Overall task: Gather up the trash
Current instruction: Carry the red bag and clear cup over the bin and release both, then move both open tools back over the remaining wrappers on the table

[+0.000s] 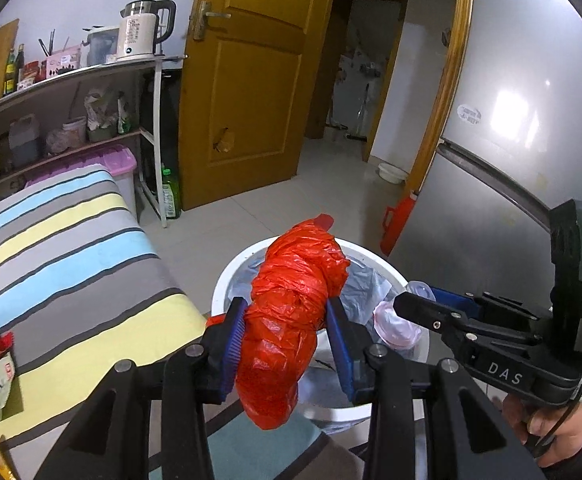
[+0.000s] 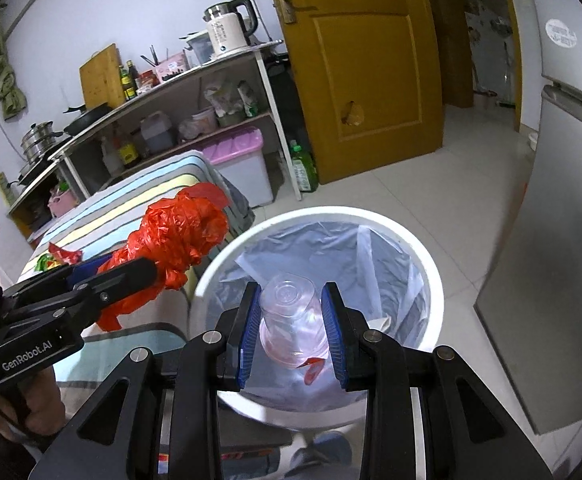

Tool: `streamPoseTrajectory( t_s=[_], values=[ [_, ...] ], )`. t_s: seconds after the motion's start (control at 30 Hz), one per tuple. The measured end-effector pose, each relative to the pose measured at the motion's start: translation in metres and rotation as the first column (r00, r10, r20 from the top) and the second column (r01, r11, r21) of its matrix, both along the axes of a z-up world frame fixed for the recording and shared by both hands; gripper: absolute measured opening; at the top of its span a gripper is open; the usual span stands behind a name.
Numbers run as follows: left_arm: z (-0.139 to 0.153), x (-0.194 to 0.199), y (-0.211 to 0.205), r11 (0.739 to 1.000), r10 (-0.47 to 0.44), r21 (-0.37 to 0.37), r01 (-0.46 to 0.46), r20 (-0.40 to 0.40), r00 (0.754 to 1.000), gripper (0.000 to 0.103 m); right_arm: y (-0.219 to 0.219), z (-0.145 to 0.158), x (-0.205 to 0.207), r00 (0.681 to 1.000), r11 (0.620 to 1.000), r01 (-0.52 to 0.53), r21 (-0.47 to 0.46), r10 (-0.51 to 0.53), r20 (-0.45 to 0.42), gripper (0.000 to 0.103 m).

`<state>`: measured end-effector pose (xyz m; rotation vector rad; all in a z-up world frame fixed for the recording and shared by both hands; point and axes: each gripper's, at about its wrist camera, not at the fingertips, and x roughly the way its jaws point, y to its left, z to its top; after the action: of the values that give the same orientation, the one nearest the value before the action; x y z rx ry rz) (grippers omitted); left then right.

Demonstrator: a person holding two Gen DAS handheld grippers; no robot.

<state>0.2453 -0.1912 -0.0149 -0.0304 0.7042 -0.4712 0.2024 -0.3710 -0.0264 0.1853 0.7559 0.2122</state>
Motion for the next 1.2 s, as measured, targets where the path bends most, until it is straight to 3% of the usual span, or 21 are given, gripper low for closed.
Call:
streamPoseTrajectory(
  t_s=[0.43, 0.57, 0.67, 1.2],
  values=[
    [-0.002, 0.006, 0.006, 1.000, 0.007, -0.031, -0.007, -0.005, 1.000, 0.047, -0.004, -0.011, 0.005, 1.000, 1.000, 0.011, -0.008, -0.011, -0.025, 0.033],
    [0.005, -0.001, 0.015, 0.999, 0.023, -0.044, -0.023, 0.013, 1.000, 0.047, 0.000, -0.005, 0.003, 1.000, 1.000, 0.003, -0.014, -0.004, -0.012, 0.033],
    [0.009, -0.007, 0.021, 0.998, 0.034, -0.048, -0.033, 0.022, 0.999, 0.047, 0.002, -0.002, 0.000, 1.000, 1.000, -0.004, -0.020, 0.004, 0.000, 0.043],
    [0.035, -0.050, 0.062, 0.994, 0.095, -0.065, -0.090, 0.081, 0.992, 0.047, 0.025, 0.030, -0.025, 0.997, 0.998, -0.044, -0.041, 0.047, 0.068, 0.043]
  ],
)
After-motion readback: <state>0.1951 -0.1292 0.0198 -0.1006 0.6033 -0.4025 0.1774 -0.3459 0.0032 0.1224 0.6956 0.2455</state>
